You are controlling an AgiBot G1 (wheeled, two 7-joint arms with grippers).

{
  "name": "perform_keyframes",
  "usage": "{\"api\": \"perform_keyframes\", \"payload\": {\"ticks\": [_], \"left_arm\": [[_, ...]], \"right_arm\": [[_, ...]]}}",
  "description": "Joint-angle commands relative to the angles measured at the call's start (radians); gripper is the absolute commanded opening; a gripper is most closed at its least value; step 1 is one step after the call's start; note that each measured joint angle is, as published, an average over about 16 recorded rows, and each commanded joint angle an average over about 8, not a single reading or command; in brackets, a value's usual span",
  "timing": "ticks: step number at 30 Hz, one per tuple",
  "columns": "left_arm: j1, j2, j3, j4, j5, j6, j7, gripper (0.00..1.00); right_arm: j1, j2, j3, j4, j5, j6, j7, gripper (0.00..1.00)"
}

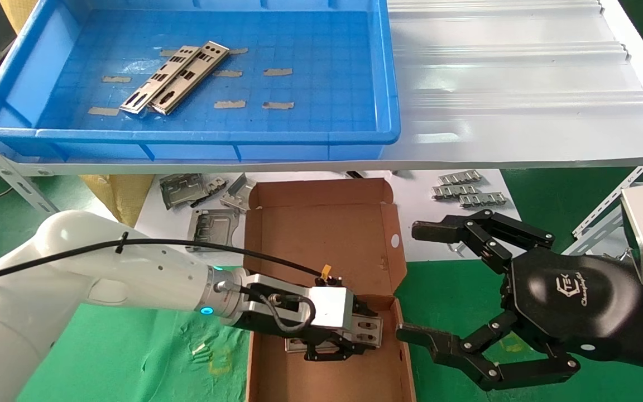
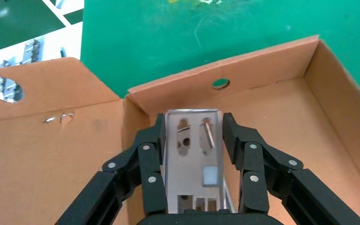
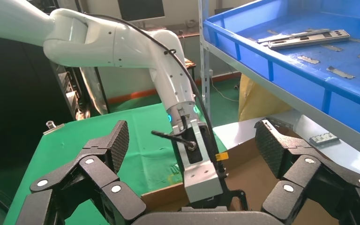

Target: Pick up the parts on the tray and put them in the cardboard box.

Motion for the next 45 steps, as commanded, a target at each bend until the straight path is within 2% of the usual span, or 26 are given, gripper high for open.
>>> {"api": "perform_keyframes", "payload": {"ticks": [1, 11, 19, 25, 36, 45], "left_arm": [[-0.009, 0.008, 0.001, 0.029, -0.002, 0.007, 0.006, 1.00], [-0.041, -0.001, -0.016, 0.091, -0.070, 0.100, -0.029, 1.00], [-0.040, -0.055, -0.071, 0.122, -0.204, 0.272, -0.100, 1.00], [-0.011, -0.084, -0.105, 0.129, -0.304, 0.349, -0.144, 1.00], [-0.004, -0.093, -0.112, 0.115, -0.307, 0.344, -0.149, 1.00], [0.051, -0.172, -0.167, 0.007, -0.353, 0.331, -0.200, 1.00]], "right_arm": [[0.000, 0.000, 0.000, 0.000, 0.000, 0.000, 0.000, 1.00], [0.000, 0.000, 0.000, 0.000, 0.000, 0.000, 0.000, 1.00], [0.000, 0.000, 0.000, 0.000, 0.000, 0.000, 0.000, 1.00], [0.000, 0.000, 0.000, 0.000, 0.000, 0.000, 0.000, 1.00], [0.000, 0.000, 0.000, 0.000, 0.000, 0.000, 0.000, 1.00], [0.000, 0.000, 0.000, 0.000, 0.000, 0.000, 0.000, 1.00]]}}
